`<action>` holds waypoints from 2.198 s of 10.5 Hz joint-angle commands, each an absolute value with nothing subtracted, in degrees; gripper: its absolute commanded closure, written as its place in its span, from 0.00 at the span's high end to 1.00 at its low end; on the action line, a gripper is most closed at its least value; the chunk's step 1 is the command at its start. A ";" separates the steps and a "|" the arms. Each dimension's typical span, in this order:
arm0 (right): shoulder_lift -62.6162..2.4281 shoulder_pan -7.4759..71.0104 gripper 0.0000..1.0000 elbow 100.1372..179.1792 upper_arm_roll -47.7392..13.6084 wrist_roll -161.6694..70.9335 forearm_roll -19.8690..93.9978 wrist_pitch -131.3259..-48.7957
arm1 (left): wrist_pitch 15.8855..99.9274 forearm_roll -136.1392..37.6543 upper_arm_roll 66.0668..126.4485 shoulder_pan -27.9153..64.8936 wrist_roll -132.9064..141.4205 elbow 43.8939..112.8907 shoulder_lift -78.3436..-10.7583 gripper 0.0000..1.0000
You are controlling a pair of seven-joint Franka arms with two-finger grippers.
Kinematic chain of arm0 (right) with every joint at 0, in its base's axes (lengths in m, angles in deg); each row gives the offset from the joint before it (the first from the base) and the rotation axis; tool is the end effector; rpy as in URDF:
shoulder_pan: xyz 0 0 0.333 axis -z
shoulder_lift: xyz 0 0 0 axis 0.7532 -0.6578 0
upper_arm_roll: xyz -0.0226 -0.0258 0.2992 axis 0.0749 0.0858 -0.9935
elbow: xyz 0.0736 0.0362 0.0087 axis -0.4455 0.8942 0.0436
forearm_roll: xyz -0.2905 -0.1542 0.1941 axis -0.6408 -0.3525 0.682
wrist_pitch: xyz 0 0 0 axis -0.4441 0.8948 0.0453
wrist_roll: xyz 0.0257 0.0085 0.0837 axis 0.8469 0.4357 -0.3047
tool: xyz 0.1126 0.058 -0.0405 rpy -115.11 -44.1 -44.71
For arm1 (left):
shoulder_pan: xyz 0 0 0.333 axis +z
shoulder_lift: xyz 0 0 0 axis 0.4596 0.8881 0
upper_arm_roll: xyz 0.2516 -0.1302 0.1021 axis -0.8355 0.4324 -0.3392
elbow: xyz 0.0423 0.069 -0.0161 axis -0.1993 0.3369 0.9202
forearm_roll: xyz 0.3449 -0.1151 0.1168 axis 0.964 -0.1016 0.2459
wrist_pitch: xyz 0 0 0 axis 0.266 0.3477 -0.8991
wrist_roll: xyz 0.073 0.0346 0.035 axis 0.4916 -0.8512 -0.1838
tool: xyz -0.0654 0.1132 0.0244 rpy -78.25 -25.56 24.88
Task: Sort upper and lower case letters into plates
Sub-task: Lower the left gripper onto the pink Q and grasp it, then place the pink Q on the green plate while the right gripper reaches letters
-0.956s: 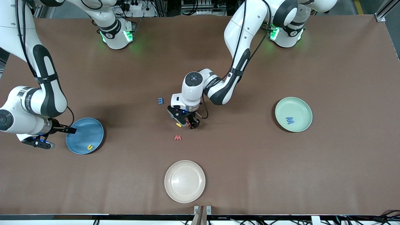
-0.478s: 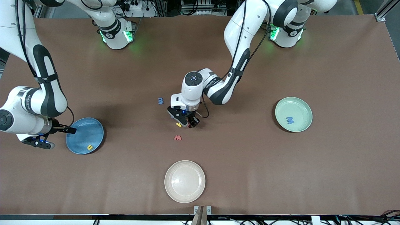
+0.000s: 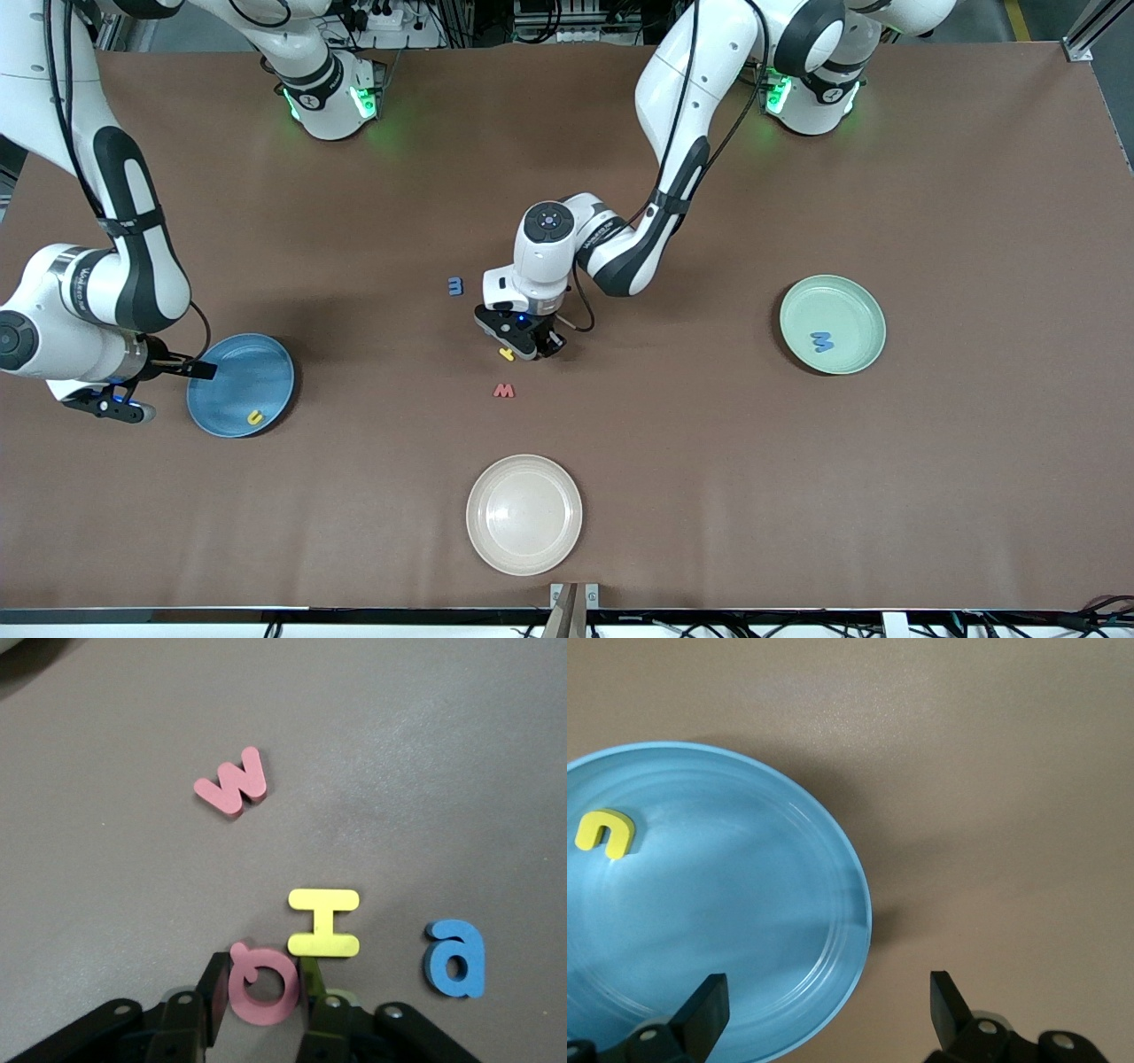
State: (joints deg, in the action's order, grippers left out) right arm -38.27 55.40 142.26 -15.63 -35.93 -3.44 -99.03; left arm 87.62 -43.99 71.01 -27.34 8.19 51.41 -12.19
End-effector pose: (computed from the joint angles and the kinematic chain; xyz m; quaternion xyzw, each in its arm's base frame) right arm 0.6073 -0.1453 0.2091 0.9873 -0.1285 -0.0790 0.0504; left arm 0.4927 -0.5766 0.1432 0.9337 -0.3271 0.1376 0.0472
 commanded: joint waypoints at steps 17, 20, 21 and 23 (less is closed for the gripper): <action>-39.32 33.25 1.00 142.06 -17.59 12.09 6.19 -103.88 | 73.59 -45.96 73.46 -8.94 -26.86 81.74 -39.32 0.20; -43.18 26.47 1.00 141.97 -17.59 28.07 6.20 -111.44 | 78.12 -46.05 72.22 -4.65 -34.77 90.02 -43.78 0.20; -43.98 24.89 1.00 141.97 -17.59 30.57 6.20 -112.85 | 78.03 -46.05 72.22 -3.06 -37.32 91.78 -45.46 0.20; -43.98 22.16 1.00 141.97 -17.77 31.38 8.72 -112.78 | 78.03 -46.23 72.22 -0.33 -39.54 96.16 -47.83 0.20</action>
